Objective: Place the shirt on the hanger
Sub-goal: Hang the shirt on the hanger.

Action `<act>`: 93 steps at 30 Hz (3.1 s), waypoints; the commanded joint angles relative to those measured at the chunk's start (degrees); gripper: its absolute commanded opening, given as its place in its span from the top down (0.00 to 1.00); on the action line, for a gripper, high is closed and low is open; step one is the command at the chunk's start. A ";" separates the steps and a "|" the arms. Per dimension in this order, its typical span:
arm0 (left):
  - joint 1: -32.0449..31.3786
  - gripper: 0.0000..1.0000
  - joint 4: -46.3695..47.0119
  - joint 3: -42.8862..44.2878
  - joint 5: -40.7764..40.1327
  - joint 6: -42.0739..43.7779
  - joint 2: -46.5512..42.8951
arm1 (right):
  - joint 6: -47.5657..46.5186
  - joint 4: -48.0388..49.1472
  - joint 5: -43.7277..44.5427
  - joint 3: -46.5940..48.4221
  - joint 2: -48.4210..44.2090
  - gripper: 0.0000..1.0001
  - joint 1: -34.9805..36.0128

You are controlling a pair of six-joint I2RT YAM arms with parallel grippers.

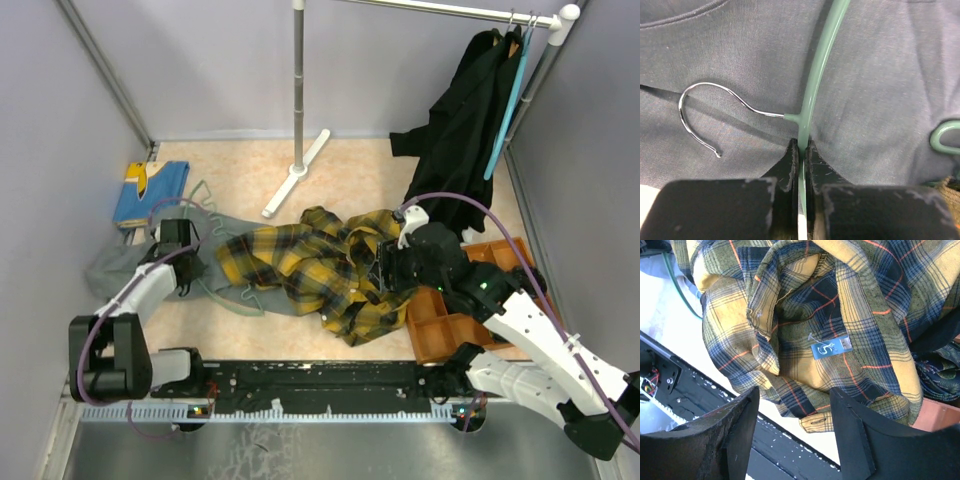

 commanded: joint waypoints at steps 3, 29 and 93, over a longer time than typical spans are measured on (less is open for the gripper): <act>0.18 1.00 -4.38 6.63 3.78 3.59 -11.01 | -1.64 0.49 2.44 4.02 -1.28 0.40 -0.13; -41.90 1.00 2.39 26.22 -4.72 45.87 -15.85 | -16.30 -1.19 2.03 25.37 -9.14 0.30 -0.12; -93.89 1.00 46.85 16.44 -23.65 106.82 -0.84 | -24.94 -16.85 -26.26 20.25 -3.14 0.83 -0.11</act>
